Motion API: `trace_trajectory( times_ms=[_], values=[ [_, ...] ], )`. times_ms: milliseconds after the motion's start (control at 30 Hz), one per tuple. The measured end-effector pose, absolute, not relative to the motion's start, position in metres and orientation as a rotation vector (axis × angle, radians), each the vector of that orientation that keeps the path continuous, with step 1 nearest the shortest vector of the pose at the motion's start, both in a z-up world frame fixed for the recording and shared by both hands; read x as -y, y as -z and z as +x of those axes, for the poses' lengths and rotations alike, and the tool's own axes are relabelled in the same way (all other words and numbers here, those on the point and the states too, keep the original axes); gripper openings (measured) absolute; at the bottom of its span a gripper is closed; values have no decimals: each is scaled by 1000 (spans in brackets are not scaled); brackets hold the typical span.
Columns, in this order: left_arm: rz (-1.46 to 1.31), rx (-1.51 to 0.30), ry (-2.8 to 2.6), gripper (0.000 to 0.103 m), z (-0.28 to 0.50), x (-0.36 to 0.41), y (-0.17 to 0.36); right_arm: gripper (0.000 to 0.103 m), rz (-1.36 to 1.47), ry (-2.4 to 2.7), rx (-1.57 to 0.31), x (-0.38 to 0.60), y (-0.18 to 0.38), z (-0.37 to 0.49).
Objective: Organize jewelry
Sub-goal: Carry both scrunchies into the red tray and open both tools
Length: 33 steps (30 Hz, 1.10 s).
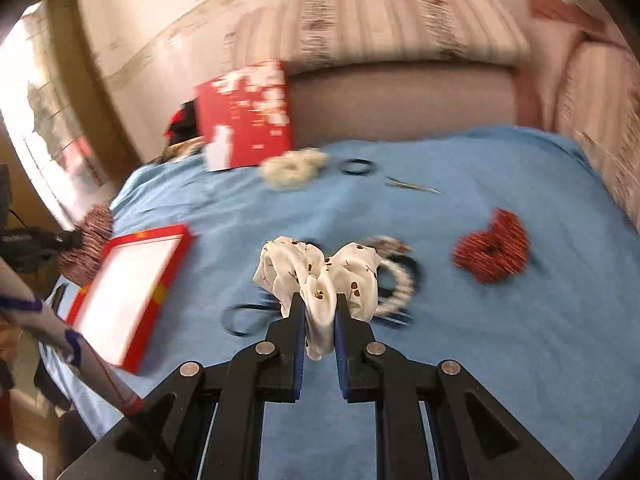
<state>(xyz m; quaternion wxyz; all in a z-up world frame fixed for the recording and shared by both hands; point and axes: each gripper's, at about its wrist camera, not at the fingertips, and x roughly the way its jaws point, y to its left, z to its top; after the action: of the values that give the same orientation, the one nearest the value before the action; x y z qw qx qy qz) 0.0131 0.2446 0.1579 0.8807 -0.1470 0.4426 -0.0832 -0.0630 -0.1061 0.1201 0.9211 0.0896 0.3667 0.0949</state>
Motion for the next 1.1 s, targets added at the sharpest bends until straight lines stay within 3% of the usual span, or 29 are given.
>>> trace_trajectory(
  times_ms=[200, 500, 833, 933, 967, 1000, 1100],
  values=[
    [-330, -919, 50, 7, 22, -314, -137, 14, 129, -391, -825, 4, -131, -24],
    [-340, -931, -40, 7, 91, -376, -103, 14, 6, -501, -904, -139, -104, 59],
    [-377, -990, -111, 10, 126, -402, -58, 15, -109, -460, -969, -182, -60, 100],
    [-401, -980, -122, 31, 121, -405, -57, 24, -125, -451, -962, -186, -59, 102],
    [-409, -976, -125, 36, 118, -406, -59, 33, -128, -449, -959, -186, -60, 101],
    [-416, -972, -127, 37, 117, -406, -61, 42, -126, -449, -954, -184, -63, 100],
    [-419, -955, -138, 38, 106, -405, -74, 49, -109, -460, -922, -176, -78, 90]
  ],
)
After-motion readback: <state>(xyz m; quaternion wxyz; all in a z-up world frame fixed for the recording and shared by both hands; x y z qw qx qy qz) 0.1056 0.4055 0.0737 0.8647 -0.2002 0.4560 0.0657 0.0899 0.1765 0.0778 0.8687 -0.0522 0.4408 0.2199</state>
